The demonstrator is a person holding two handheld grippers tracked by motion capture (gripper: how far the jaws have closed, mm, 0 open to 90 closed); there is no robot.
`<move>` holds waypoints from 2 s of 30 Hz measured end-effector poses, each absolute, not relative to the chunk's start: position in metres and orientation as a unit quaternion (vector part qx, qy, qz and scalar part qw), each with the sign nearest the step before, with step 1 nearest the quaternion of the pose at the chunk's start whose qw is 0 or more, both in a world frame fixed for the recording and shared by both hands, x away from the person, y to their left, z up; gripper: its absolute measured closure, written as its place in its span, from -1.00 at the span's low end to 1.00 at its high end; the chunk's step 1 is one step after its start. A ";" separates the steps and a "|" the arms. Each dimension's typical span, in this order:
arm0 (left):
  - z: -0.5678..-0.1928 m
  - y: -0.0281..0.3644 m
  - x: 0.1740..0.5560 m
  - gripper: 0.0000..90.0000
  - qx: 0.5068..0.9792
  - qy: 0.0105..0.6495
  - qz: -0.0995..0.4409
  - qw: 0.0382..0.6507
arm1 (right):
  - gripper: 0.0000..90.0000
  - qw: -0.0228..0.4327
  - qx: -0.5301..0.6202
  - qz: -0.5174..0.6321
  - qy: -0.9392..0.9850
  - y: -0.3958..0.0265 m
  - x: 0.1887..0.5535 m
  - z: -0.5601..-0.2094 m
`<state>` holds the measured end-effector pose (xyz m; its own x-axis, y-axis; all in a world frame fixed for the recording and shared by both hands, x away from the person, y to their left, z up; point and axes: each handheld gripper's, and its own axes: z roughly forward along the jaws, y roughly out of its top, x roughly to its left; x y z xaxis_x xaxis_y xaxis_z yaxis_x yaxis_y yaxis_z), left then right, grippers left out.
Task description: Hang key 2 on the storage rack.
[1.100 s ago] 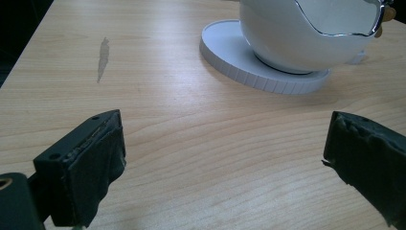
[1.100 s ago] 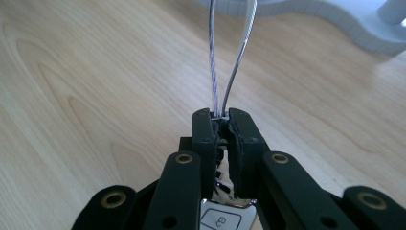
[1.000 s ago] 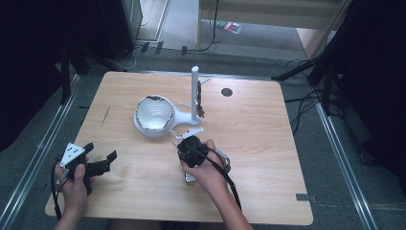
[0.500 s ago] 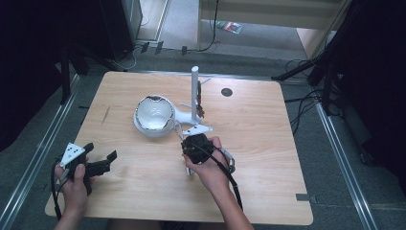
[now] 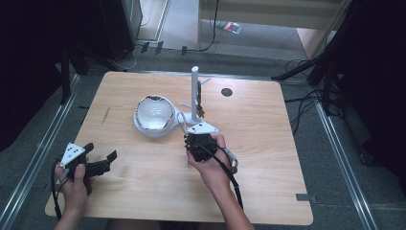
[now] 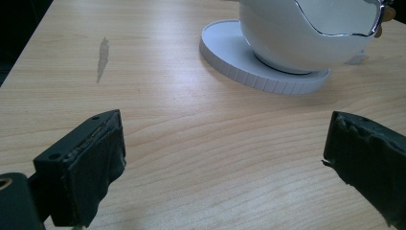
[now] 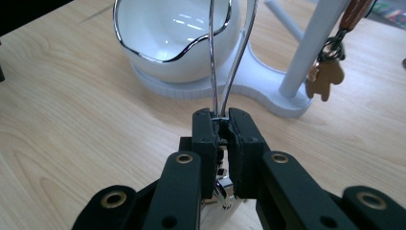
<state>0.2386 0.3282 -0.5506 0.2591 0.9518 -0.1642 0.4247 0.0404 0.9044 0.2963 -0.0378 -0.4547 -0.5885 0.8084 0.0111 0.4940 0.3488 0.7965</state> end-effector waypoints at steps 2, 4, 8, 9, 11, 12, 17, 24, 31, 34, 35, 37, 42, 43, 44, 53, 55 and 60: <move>-0.551 0.328 0.239 -0.97 0.635 0.542 0.277 0.476 | 0.85 0.203 0.410 0.403 0.793 -0.039 0.296 -0.453; -0.551 0.328 0.239 -0.97 0.635 0.542 0.277 0.476 | 0.85 0.207 0.410 0.407 0.789 -0.040 0.296 -0.452; -0.551 0.328 0.239 -0.97 0.634 0.542 0.277 0.476 | 0.85 0.215 0.411 0.415 0.783 -0.042 0.296 -0.449; -0.551 0.328 0.239 -0.97 0.635 0.542 0.277 0.476 | 0.85 0.218 0.410 0.416 0.782 -0.043 0.296 -0.449; -0.551 0.328 0.239 -0.97 0.635 0.542 0.277 0.476 | 0.85 0.221 0.412 0.418 0.779 -0.044 0.296 -0.448; -0.551 0.328 0.239 -0.97 0.635 0.542 0.277 0.476 | 0.85 0.224 0.413 0.420 0.776 -0.045 0.296 -0.447; -0.550 0.328 0.239 -0.97 0.637 0.541 0.277 0.474 | 0.85 0.233 0.416 0.426 0.769 -0.049 0.296 -0.444; -0.551 0.328 0.239 -0.97 0.637 0.540 0.278 0.474 | 0.85 0.240 0.421 0.431 0.761 -0.053 0.297 -0.442; -0.551 0.328 0.239 -0.97 0.637 0.541 0.278 0.474 | 0.85 0.245 0.428 0.430 0.756 -0.056 0.299 -0.442; -0.551 0.328 0.239 -0.97 0.637 0.541 0.278 0.474 | 0.85 0.246 0.431 0.430 0.754 -0.057 0.300 -0.441; -0.550 0.328 0.239 -0.97 0.637 0.541 0.278 0.474 | 0.85 0.247 0.433 0.430 0.753 -0.058 0.301 -0.442; -0.550 0.328 0.239 -0.97 0.637 0.541 0.277 0.474 | 0.85 0.247 0.434 0.429 0.753 -0.058 0.302 -0.442; -0.550 0.328 0.239 -0.97 0.637 0.540 0.278 0.474 | 0.85 0.249 0.439 0.430 0.749 -0.058 0.305 -0.442; -0.550 0.328 0.239 -0.97 0.638 0.540 0.278 0.474 | 0.85 0.249 0.440 0.430 0.749 -0.058 0.306 -0.442; -0.550 0.328 0.239 -0.97 0.637 0.540 0.278 0.474 | 0.85 0.250 0.440 0.429 0.748 -0.058 0.307 -0.442; -0.551 0.328 0.239 -0.97 0.637 0.540 0.279 0.474 | 0.85 0.251 0.446 0.425 0.747 -0.058 0.311 -0.443; -0.551 0.328 0.239 -0.97 0.637 0.540 0.279 0.474 | 0.85 0.252 0.446 0.425 0.746 -0.059 0.312 -0.442; -0.551 0.328 0.239 -0.97 0.637 0.539 0.279 0.474 | 0.85 0.255 0.447 0.426 0.744 -0.060 0.315 -0.438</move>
